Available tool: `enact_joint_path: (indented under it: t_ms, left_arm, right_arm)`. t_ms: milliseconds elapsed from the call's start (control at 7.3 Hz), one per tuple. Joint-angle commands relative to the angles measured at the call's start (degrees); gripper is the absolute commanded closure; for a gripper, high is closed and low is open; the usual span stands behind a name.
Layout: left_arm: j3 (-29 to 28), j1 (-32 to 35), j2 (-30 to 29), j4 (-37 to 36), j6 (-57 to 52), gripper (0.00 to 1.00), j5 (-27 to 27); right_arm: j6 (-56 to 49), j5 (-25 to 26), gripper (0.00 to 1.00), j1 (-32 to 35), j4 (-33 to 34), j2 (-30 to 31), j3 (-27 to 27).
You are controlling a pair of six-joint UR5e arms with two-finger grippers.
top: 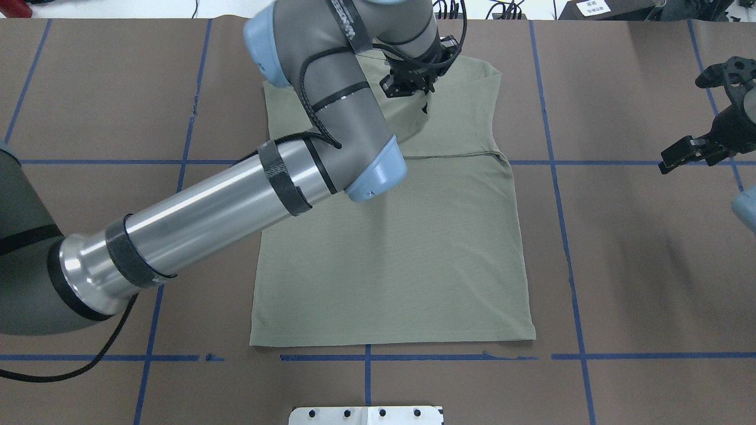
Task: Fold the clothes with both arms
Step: 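Carry the sleeve cuff with the left gripper across the shirt toward the far shoulder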
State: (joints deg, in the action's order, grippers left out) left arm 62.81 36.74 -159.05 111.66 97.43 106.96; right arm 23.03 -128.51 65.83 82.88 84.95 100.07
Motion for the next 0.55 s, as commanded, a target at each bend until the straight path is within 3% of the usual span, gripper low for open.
enact_joint_path:
  t_ms: [0,274,411]
  left_arm:
    - [-4.71,-1.94,-0.3,5.49,1.8,1.0,-2.1]
    - [-5.59,-5.34,-1.69,5.58,5.89,1.0,-5.25]
    - [-9.51,-8.76,-5.1,5.67,10.28,1.0,-8.49]
  right_arm:
    - [0.0,-0.33,0.0,0.0,0.0,0.12,-0.13]
    - [0.09,-0.6,0.0,-0.09,-0.09,0.04,-0.05]
    - [0.09,-0.6,0.0,-0.09,0.0,-0.14,0.04]
